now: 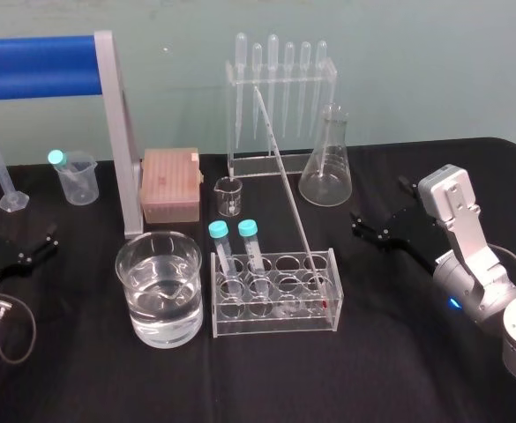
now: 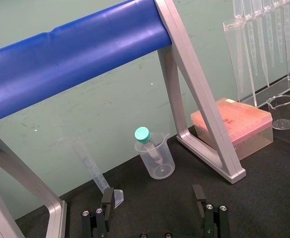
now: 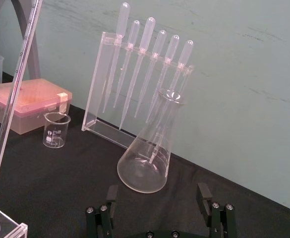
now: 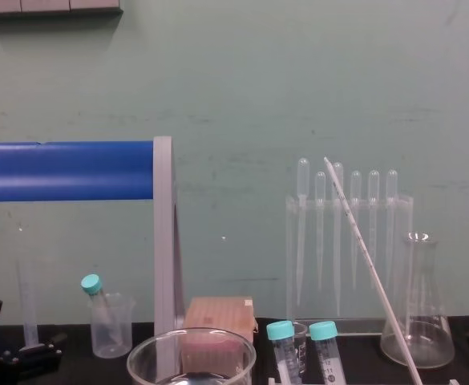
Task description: Hold the thermometer with one hand and immerse one end into the beaker, then reinsert it into the test tube rack.
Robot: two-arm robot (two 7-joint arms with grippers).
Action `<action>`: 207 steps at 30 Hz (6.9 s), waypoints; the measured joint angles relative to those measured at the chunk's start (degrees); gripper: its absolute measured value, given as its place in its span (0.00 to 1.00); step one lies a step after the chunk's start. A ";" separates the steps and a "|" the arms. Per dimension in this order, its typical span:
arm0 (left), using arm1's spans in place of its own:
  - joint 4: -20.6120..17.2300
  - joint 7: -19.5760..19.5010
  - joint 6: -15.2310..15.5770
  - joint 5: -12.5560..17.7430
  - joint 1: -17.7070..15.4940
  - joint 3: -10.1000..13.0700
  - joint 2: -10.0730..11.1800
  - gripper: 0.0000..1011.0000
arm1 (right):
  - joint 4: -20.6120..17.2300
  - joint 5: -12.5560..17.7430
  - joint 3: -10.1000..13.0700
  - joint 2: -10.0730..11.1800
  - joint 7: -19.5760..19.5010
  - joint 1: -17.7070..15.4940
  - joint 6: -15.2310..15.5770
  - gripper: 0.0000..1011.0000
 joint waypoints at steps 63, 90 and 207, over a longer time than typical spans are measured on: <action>0.00 0.00 0.00 0.00 0.00 0.00 0.00 1.00 | -0.23 0.13 1.01 -0.24 -0.07 -0.28 0.01 0.99; 0.00 0.00 0.00 0.00 0.00 0.00 0.00 1.00 | -12.96 11.98 6.79 -8.17 10.29 -0.08 -6.49 0.99; 0.00 0.00 0.00 0.00 0.00 0.00 0.00 1.00 | -6.02 8.91 6.70 -16.80 15.62 5.19 14.09 0.06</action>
